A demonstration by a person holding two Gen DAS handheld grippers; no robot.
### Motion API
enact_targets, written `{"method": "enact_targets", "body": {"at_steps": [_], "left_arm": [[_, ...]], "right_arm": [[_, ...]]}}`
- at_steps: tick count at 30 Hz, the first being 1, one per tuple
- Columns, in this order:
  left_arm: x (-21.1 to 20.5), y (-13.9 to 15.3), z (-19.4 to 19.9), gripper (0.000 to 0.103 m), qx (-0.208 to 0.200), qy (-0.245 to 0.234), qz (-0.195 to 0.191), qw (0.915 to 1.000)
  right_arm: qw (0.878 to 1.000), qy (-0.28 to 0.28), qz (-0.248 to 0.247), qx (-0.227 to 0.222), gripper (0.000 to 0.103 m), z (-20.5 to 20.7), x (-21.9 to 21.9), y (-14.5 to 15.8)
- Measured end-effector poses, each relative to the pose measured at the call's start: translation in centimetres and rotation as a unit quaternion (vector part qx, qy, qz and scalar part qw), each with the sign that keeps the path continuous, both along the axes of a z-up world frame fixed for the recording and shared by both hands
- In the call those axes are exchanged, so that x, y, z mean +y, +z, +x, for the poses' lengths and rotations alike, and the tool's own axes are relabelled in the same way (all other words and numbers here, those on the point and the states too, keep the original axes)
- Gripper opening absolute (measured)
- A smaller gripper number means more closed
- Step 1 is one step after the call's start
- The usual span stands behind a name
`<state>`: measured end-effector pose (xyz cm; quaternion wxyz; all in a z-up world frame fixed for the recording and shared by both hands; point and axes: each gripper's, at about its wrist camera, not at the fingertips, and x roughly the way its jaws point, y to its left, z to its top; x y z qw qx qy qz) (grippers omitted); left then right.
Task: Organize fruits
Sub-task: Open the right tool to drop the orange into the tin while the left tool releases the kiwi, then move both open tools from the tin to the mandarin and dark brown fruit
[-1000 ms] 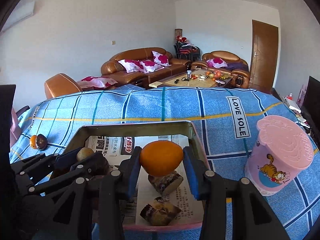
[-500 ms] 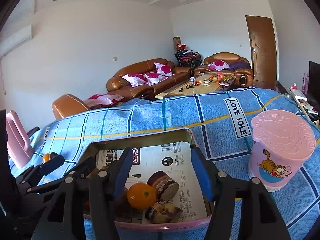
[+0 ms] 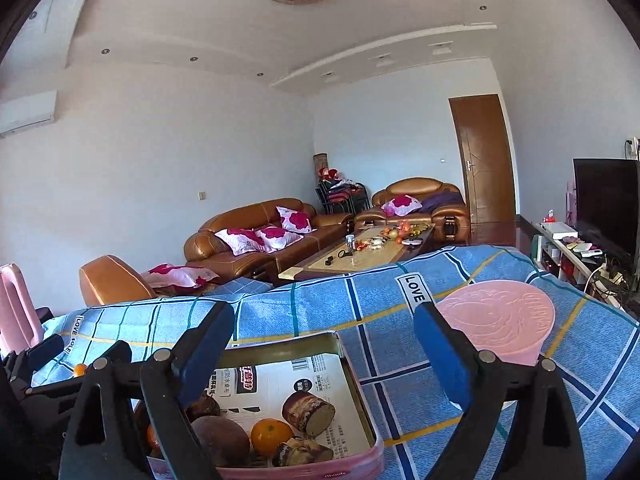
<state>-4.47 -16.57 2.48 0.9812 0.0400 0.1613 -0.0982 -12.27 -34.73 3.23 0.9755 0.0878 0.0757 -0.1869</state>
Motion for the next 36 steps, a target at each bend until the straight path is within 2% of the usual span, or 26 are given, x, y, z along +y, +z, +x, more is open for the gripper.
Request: {"method": "enact_targets", "body": {"at_steps": [5, 10, 23, 28, 32, 36], "left_arm": [[0.0, -0.6, 0.0, 0.103, 0.005, 0.002, 0.014, 0.9999], [0.1, -0.7, -0.3, 0.103, 0.014, -0.008, 0.012, 0.9998], [0.3, -1.2, -0.7, 0.103, 0.045, -0.023, 0.012, 0.9986], [-0.5, -1.5, -1.4, 0.103, 0.06, -0.062, 0.03, 0.9958], [-1.5, -1.5, -2.5, 0.103, 0.055, -0.098, 0.052, 0.9923], [-1.3, -1.5, -2.5, 0.103, 0.066, -0.105, 0.052, 0.9909]], "right_arm": [[1.0, -0.001, -0.009, 0.003, 0.092, -0.1, 0.3, 0.1], [1.0, -0.004, 0.002, 0.016, 0.092, 0.0, 0.4, -0.2], [0.998, -0.023, -0.009, 0.049, 0.092, -0.6, 2.1, -0.6], [0.998, -0.029, -0.015, 0.056, 0.092, -1.1, 2.7, -0.7], [0.997, -0.04, -0.014, 0.063, 0.092, -1.4, 3.1, -0.8], [0.997, -0.047, -0.008, 0.068, 0.092, -1.9, 3.4, -0.9]]}}
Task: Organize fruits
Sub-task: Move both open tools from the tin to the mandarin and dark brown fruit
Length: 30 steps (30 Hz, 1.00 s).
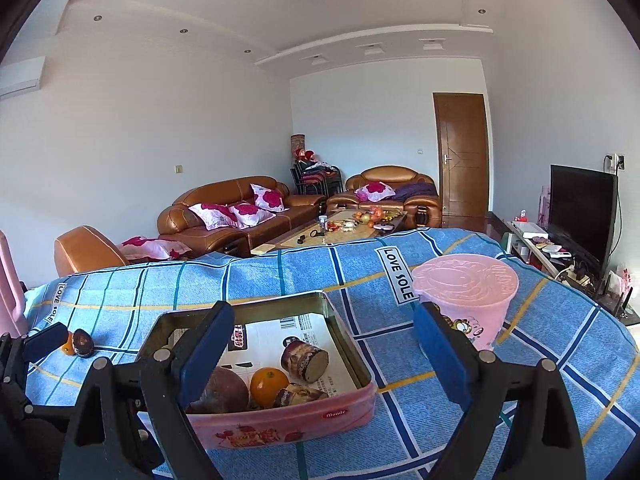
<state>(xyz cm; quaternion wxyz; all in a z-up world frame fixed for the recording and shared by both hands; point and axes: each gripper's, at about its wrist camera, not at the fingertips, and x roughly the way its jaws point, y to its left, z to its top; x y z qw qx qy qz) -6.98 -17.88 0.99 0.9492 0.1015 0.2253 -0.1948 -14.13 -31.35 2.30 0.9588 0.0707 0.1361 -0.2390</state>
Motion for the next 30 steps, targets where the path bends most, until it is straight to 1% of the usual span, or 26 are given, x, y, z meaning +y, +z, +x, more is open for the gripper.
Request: {"method": "enact_targets", "body": {"at_steps": [5, 7, 10, 14, 19, 25, 30], "left_arm": [[1.7, -0.6, 1.5, 0.103, 0.043, 0.016, -0.007, 0.9989], [2.7, -0.7, 2.0, 0.103, 0.048, 0.028, -0.009, 0.9984], [4.4, -0.7, 2.7, 0.103, 0.038, 0.047, -0.005, 0.9982], [6.5, -0.6, 3.6, 0.103, 0.02, 0.067, 0.014, 0.9975], [9.2, -0.6, 5.1, 0.103, 0.005, 0.091, 0.035, 0.9952], [12.4, -0.5, 7.1, 0.103, 0.012, 0.113, 0.034, 0.9929], [14.4, -0.6, 8.3, 0.103, 0.014, 0.125, 0.036, 0.9914]], "right_arm": [[1.0, -0.01, -0.007, 0.005, 0.092, -0.2, 1.0, 0.0], [1.0, -0.004, -0.007, 0.011, 0.092, 0.1, 1.3, -0.1], [1.0, 0.0, 0.003, 0.013, 0.092, 0.6, 2.0, -0.1], [0.999, 0.021, 0.029, 0.002, 0.092, 1.6, 3.5, -0.3], [0.998, 0.047, 0.032, 0.008, 0.092, 3.8, 6.9, -0.5], [0.996, 0.083, 0.025, 0.02, 0.092, 6.3, 10.5, -0.6], [0.993, 0.105, 0.039, 0.03, 0.092, 8.2, 12.4, -0.8]]}}
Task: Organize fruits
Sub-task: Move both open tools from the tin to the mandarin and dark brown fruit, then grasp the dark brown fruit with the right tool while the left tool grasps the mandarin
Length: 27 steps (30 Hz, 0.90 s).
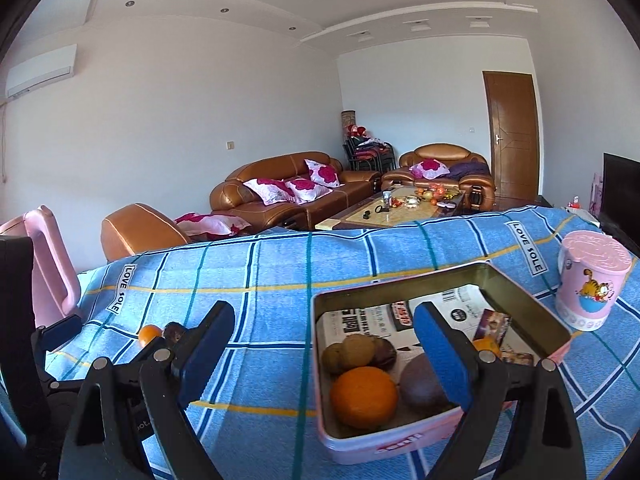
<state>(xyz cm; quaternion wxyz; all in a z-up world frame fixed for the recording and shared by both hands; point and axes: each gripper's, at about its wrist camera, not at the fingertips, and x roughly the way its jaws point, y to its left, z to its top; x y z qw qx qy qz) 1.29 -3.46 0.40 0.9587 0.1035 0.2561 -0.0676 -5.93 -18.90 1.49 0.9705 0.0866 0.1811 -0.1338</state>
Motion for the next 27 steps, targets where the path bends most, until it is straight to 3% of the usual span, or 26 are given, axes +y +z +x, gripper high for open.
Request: {"method": "enact_targets", "body": {"at_steps": [7, 12, 14, 18, 21, 23, 27], "left_arm": [[2.8, -0.6, 2.3, 0.103, 0.026, 0.026, -0.003, 0.9993], [5.1, -1.3, 4.2, 0.103, 0.068, 0.051, -0.021, 0.9961], [6.3, -1.7, 4.8, 0.103, 0.084, 0.071, -0.03, 0.9935], [7.9, -2.2, 5.5, 0.103, 0.092, 0.112, -0.011, 0.9894], [8.4, -2.3, 5.5, 0.103, 0.091, 0.118, -0.005, 0.9889], [8.4, -2.2, 5.5, 0.103, 0.088, 0.122, 0.002, 0.9886], [8.5, -2.1, 5.6, 0.103, 0.086, 0.124, 0.013, 0.9885]], "right_arm": [[0.999, 0.029, 0.004, 0.027, 0.092, 2.7, 2.3, -0.4], [0.997, 0.054, 0.007, 0.046, 0.092, 4.6, 3.9, -0.7], [0.996, 0.072, 0.008, 0.061, 0.092, 5.4, 4.5, -1.0], [0.988, 0.112, 0.013, 0.106, 0.092, 7.5, 5.5, -1.9], [0.979, 0.145, 0.022, 0.142, 0.08, 9.0, 6.2, -2.8], [0.972, 0.16, 0.029, 0.167, 0.067, 10.0, 6.7, -3.5], [0.961, 0.184, 0.051, 0.201, 0.065, 11.9, 7.2, -4.7]]}}
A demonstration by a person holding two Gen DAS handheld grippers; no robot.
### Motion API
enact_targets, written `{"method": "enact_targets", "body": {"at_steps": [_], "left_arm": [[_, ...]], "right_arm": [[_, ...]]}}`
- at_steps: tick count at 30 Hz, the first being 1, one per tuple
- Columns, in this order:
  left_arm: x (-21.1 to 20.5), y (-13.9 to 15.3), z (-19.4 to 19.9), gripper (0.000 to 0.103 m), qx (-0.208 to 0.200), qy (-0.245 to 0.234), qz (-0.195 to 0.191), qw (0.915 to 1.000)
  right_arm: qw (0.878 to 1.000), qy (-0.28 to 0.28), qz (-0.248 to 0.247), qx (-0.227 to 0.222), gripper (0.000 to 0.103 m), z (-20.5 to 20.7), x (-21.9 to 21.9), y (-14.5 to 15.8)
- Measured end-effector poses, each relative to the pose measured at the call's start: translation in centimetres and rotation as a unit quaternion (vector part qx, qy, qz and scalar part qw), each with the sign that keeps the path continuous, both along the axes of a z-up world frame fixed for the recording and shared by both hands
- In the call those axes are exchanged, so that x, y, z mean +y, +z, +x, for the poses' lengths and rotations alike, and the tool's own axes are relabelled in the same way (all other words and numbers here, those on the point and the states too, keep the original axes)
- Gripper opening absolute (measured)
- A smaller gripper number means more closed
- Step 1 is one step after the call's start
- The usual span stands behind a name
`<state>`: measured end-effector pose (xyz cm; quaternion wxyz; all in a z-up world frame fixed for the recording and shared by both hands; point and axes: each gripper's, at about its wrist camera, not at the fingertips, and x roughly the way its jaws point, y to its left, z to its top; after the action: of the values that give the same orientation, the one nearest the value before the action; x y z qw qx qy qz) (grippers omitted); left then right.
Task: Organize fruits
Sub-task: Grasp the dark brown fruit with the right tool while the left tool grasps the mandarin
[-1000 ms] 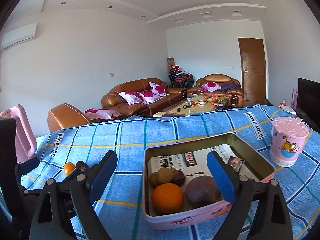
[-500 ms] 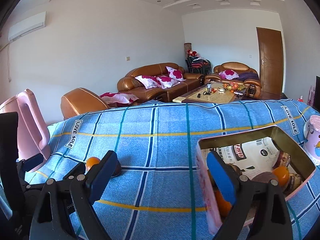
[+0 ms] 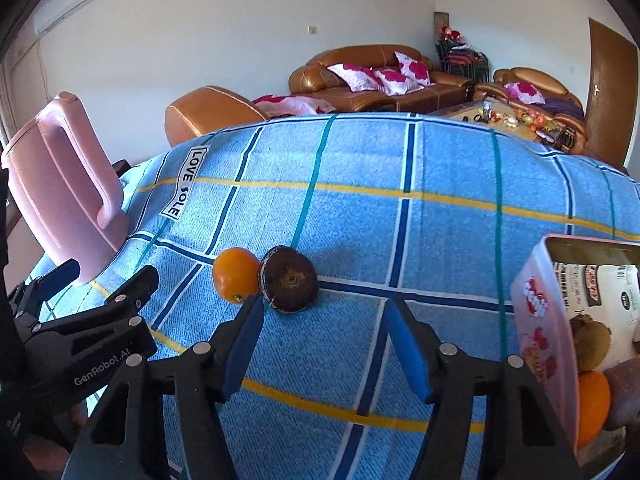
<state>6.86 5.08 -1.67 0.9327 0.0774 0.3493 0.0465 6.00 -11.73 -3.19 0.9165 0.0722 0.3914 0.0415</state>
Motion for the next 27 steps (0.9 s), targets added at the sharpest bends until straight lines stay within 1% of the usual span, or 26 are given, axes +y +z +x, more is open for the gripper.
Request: {"method": "enact_targets", "body": {"at_steps": [2, 5, 7, 10, 12, 13, 14, 17, 20, 22, 25, 27], "left_arm": [[0.2, 0.1, 0.1, 0.103, 0.002, 0.001, -0.002, 1.0], [0.5, 0.0, 0.6, 0.103, 0.011, 0.001, -0.012, 0.9999], [0.8, -0.1, 0.9, 0.103, 0.015, 0.005, -0.016, 0.9998], [1.0, -0.2, 1.1, 0.103, 0.017, 0.009, -0.017, 0.9997], [1.0, -0.3, 1.3, 0.103, 0.018, 0.011, -0.017, 0.9997], [0.9, -0.3, 1.3, 0.103, 0.019, 0.01, -0.017, 0.9996], [1.0, -0.4, 1.4, 0.103, 0.02, 0.008, -0.017, 0.9996], [0.9, -0.4, 1.4, 0.103, 0.017, 0.003, -0.02, 0.9997], [0.7, -0.4, 1.4, 0.103, 0.017, -0.004, -0.022, 0.9996], [0.6, -0.2, 1.3, 0.103, 0.015, -0.012, -0.032, 0.9993], [0.5, 0.3, 0.9, 0.103, 0.001, -0.04, -0.072, 0.9966], [0.2, 0.4, 0.7, 0.102, 0.0, -0.061, -0.096, 0.9935]], "right_arm": [[1.0, 0.008, 0.001, 0.013, 0.065, 0.9, 0.3, -0.4], [0.999, 0.01, 0.016, 0.029, 0.065, 2.0, 0.3, -0.9], [0.999, 0.007, 0.015, 0.03, 0.064, 2.6, 0.4, -0.8], [0.999, 0.008, -0.002, 0.033, 0.054, 3.0, 0.8, -0.7], [0.999, 0.015, -0.011, 0.034, 0.054, 3.0, 1.2, -0.6], [0.999, 0.018, -0.015, 0.034, 0.049, 3.0, 1.3, -0.5], [0.999, 0.023, -0.015, 0.033, 0.039, 3.0, 1.4, -0.5], [0.999, 0.016, -0.01, 0.03, 0.038, 2.4, 1.0, -0.3], [1.0, -0.001, 0.019, 0.002, 0.038, 0.9, -0.1, 0.4], [0.999, -0.013, 0.033, -0.022, 0.038, -0.2, -0.8, 0.9], [0.996, -0.029, 0.049, -0.064, 0.038, -1.7, -1.5, 1.8], [0.994, -0.035, 0.053, -0.084, 0.038, -2.4, -1.8, 2.3]]}}
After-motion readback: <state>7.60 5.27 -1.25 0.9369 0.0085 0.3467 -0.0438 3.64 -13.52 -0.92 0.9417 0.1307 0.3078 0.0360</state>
